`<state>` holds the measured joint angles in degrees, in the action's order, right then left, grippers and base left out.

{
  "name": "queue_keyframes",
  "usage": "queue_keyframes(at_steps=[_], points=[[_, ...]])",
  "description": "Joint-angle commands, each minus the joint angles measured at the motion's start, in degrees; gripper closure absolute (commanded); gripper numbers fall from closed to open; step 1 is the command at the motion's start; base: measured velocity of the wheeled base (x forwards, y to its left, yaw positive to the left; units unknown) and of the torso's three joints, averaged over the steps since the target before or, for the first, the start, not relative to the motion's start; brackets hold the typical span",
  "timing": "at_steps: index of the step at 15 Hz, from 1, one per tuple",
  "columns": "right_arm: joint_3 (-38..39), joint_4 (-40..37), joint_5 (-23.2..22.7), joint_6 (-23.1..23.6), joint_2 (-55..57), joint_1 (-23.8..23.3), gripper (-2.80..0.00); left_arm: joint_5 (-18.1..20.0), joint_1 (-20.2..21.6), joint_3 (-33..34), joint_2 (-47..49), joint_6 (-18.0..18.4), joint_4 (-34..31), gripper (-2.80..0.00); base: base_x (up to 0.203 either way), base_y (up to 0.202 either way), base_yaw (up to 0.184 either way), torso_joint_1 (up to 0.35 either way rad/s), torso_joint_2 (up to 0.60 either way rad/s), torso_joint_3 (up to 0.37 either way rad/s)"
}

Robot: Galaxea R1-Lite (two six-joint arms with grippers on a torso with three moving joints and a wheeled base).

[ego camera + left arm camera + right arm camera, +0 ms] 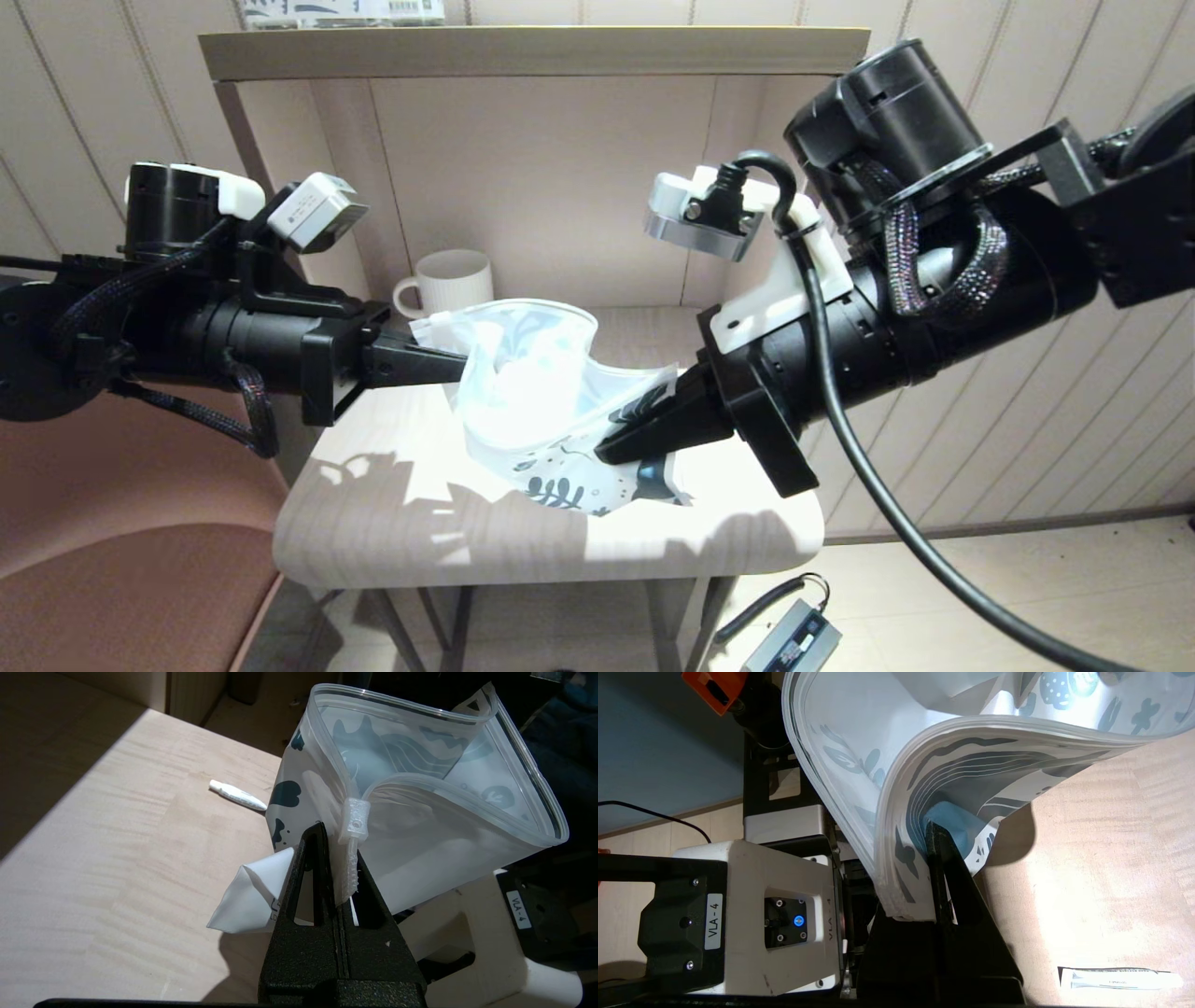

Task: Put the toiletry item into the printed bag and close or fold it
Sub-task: Hand it to the other hand

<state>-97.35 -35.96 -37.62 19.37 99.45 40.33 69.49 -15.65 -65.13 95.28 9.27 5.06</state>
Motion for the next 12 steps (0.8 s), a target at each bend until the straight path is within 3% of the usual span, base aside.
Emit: queue_keyframes(at_steps=[1,2,3,4,12], points=[[-0.4,-0.2,-0.2,0.0,0.0,0.0,0.0,0.4,0.0,0.0,0.0,0.0,0.0,0.0,0.0,0.0,0.0,0.0,0.0,0.0],[-0.7,-0.2,-0.1,0.0,0.1,0.0,0.0,0.4,0.0,0.0,0.0,0.0,0.0,0.0,0.0,0.0,0.0,0.0,0.0,0.0],[-0.8,-0.3,0.3,-0.1,0.1,0.0,-2.08,0.4,0.0,0.0,0.0,0.0,0.0,0.0,0.0,0.0,0.0,0.0,0.0,0.0],[-0.1,-0.1,1.6,0.2,0.0,0.2,-2.8,0.4,0.0,0.0,0.0,0.0,0.0,0.0,0.0,0.0,0.0,0.0,0.0,0.0],[2.2,0.2,2.0,-0.1,-1.8,-0.2,-2.8,0.3,0.0,-0.2,0.5,0.0,0.1,0.0,0.0,0.0,0.0,0.0,0.0,0.0]])
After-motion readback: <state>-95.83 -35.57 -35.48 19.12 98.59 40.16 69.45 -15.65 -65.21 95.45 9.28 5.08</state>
